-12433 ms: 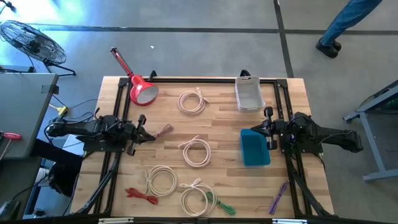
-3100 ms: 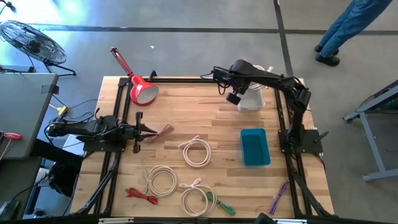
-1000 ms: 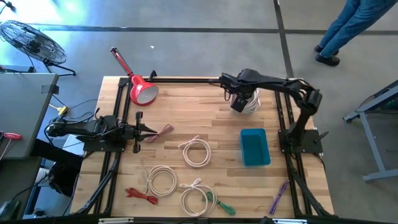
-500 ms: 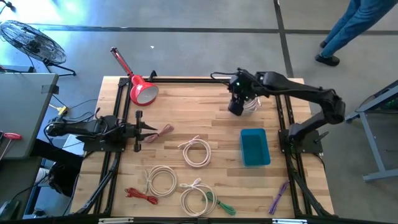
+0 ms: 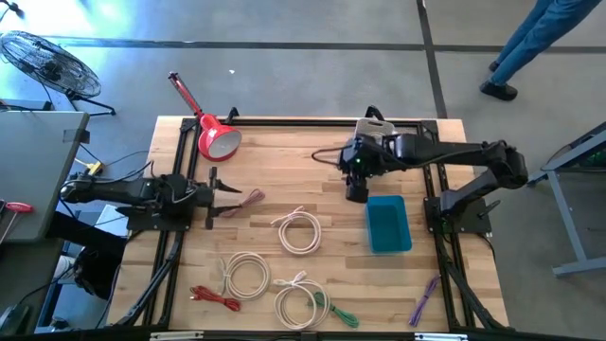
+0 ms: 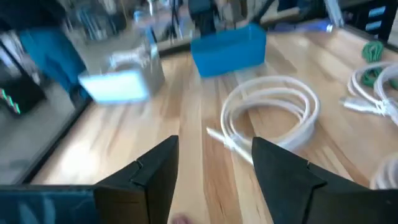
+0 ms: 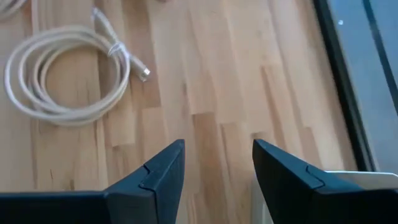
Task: Pick & Place USB Port
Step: Put the pink charger cable into the blue bin
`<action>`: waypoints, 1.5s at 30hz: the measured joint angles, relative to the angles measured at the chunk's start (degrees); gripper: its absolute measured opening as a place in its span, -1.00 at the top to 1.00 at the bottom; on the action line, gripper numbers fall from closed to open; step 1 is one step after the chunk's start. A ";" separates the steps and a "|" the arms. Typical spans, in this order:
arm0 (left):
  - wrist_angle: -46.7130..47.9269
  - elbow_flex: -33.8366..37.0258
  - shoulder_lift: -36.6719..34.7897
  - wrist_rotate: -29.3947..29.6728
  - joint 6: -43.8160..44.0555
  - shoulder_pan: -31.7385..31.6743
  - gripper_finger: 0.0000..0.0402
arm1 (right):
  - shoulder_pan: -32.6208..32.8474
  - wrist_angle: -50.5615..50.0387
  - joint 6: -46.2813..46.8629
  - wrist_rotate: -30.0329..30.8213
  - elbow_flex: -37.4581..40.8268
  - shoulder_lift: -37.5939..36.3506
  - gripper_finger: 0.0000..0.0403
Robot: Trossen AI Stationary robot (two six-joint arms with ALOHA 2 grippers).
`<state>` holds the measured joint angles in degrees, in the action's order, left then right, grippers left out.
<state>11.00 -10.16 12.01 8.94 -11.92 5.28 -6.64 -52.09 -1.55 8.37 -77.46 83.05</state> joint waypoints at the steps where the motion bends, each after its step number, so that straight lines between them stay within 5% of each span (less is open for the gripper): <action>1: 2.60 -1.52 0.90 0.49 1.25 0.00 0.01 | 0.25 0.43 -0.28 0.06 1.06 0.00 0.10; 10: 21.35 -13.07 13.07 4.70 15.79 -0.02 0.00 | -0.10 7.82 -2.35 -0.81 13.51 0.00 0.10; 16: 24.15 -13.74 24.18 3.47 22.51 -0.02 0.00 | -0.10 14.85 -4.81 0.09 18.77 0.00 0.10; 30: 26.63 -19.16 45.85 0.18 29.60 -0.04 0.00 | -0.06 16.89 -6.38 -2.10 18.63 0.00 0.10; 45: 35.85 -23.01 54.65 -1.08 36.27 -0.07 0.00 | -0.06 17.23 -6.43 -5.37 18.63 0.00 0.10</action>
<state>46.86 -33.17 66.66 7.86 24.35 5.21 -6.70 -34.86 -7.97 3.01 -58.83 83.05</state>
